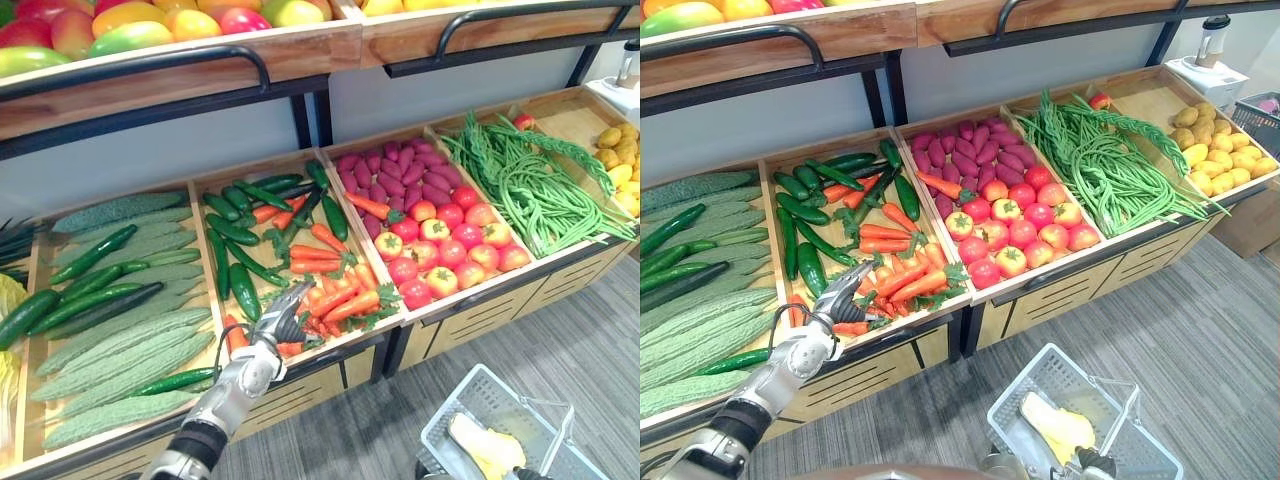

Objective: Pick vegetable in the basket

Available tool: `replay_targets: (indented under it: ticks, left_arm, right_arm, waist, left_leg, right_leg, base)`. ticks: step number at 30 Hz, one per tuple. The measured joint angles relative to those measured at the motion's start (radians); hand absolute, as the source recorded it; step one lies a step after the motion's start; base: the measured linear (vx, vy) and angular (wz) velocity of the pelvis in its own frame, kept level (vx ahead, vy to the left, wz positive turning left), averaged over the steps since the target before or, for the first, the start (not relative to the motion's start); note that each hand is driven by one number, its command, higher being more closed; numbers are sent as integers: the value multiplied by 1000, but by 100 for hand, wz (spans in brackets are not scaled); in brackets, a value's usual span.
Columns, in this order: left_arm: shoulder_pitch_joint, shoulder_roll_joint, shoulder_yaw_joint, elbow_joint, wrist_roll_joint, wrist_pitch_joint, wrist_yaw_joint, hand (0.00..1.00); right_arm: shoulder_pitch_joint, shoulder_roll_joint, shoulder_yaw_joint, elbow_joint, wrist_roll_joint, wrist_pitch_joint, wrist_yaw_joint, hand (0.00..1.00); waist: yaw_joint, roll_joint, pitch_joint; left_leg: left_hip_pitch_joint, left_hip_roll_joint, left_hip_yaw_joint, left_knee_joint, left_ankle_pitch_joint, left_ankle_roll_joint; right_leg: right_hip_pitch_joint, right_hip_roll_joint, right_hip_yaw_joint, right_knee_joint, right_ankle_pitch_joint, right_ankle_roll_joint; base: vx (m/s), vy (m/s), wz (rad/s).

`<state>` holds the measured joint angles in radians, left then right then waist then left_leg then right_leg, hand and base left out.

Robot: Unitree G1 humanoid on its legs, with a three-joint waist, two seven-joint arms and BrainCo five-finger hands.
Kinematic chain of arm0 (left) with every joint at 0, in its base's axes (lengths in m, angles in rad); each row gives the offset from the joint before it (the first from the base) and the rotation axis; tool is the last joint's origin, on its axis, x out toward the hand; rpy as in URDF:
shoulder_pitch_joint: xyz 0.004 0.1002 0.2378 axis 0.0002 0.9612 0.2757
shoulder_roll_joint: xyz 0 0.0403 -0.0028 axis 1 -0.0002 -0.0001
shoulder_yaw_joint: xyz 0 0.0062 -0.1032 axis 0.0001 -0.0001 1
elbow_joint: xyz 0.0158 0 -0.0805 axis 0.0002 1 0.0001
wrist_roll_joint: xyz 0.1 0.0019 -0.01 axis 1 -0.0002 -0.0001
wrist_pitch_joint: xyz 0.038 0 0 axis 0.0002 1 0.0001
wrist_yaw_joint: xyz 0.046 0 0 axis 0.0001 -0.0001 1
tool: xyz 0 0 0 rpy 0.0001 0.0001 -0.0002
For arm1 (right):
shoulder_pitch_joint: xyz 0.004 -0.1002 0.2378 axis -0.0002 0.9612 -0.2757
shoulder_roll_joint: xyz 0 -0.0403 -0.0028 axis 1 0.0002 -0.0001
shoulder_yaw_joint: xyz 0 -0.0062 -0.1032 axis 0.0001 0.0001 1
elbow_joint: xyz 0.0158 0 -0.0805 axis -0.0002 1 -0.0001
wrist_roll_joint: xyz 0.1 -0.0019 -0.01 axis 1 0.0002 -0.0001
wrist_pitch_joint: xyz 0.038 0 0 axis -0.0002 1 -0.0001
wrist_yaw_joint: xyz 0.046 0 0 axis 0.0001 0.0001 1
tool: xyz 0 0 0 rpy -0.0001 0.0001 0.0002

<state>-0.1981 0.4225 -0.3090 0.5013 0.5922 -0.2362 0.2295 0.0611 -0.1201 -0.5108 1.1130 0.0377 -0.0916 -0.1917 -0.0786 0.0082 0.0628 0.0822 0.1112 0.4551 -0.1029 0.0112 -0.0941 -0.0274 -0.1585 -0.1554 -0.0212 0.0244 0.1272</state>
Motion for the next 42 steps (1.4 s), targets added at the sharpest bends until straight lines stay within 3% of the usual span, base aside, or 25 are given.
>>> replay_targets:
  ticks: [23,27,42]
  left_arm:
    - [-84,-30,-39,112,3,44,2,0]
    - [-105,-33,-40,157,6,46,2,0]
    - [-196,-88,-16,268,10,94,53,0]
  right_arm:
    - [0,2,-32,-2,1,1,0,100]
    - [0,5,-43,-2,1,6,-1,100]
    - [-22,11,-71,-40,3,4,-12,100]
  waist:
    - [-6,3,-1]
    - [-26,5,0]
    - [-47,34,43]
  left_leg:
    - [-11,-1,30,3,-1,-2]
    - [-11,0,30,5,-3,-4]
    - [-47,10,93,6,-8,-12]
  right_leg:
    - [-24,3,28,-12,13,5]
    - [-25,4,27,-13,13,5]
    - [-102,23,92,-4,29,-2]
  base:
    - [-9,-17,-3]
    - [-4,-7,-2]
    - [-12,-39,-13]
